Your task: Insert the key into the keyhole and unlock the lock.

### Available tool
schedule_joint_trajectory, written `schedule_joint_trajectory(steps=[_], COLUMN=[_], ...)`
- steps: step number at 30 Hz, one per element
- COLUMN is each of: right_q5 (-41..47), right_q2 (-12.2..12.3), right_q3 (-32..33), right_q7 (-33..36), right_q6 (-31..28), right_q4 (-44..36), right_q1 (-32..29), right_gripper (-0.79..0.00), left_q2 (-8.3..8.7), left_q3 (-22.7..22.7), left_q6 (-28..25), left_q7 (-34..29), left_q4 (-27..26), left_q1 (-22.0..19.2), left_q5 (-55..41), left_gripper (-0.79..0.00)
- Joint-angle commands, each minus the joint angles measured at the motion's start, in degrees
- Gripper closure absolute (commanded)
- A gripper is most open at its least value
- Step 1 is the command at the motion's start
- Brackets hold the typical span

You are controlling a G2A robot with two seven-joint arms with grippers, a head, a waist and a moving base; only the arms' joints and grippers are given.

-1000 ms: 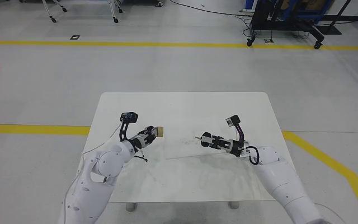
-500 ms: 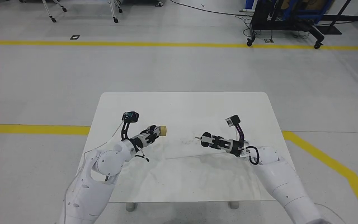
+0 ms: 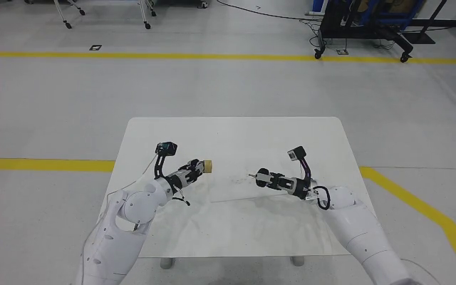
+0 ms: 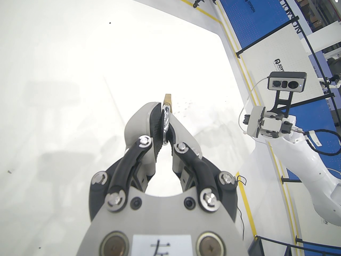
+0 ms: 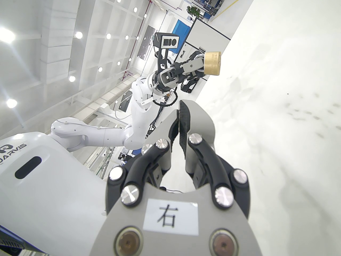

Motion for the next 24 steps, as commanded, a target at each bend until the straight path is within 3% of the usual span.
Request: schedule_joint_trajectory(steps=[1, 10, 11, 12, 13, 17, 24], right_q5=[0.0, 0.0, 0.0, 0.0, 0.0, 0.4, 9.9], right_q2=[0.0, 0.0, 0.0, 0.0, 0.0, -0.1, -2.0], right_q3=[0.0, 0.0, 0.0, 0.0, 0.0, -0.7, -4.5], right_q7=[0.0, 0.0, 0.0, 0.0, 0.0, 0.1, -0.3], right_q6=[0.0, 0.0, 0.0, 0.0, 0.0, 1.8, 2.8], right_q4=[0.0, 0.0, 0.0, 0.0, 0.0, -1.4, 1.0], right_q1=[0.0, 0.0, 0.0, 0.0, 0.0, -0.3, 2.4], right_gripper=[0.0, 0.0, -0.785, -0.259, 0.0, 0.0, 0.0], left_q2=[0.0, 0.0, 0.0, 0.0, 0.0, -0.42, -1.81], left_q3=[0.0, 0.0, 0.0, 0.0, 0.0, -0.3, 1.9], left_q6=[-0.1, -0.1, -0.1, -0.1, -0.1, -3.7, -13.8], left_q7=[0.0, 0.0, 0.0, 0.0, 0.0, -1.2, -13.4], left_q4=[0.0, 0.0, 0.0, 0.0, 0.0, 4.0, 18.9], left_q1=[0.0, 0.0, 0.0, 0.0, 0.0, -0.8, -8.5], left_q5=[0.0, 0.0, 0.0, 0.0, 0.0, -11.7, -40.5], left_gripper=[0.0, 0.0, 0.0, 0.0, 0.0, 0.0, 0.0])
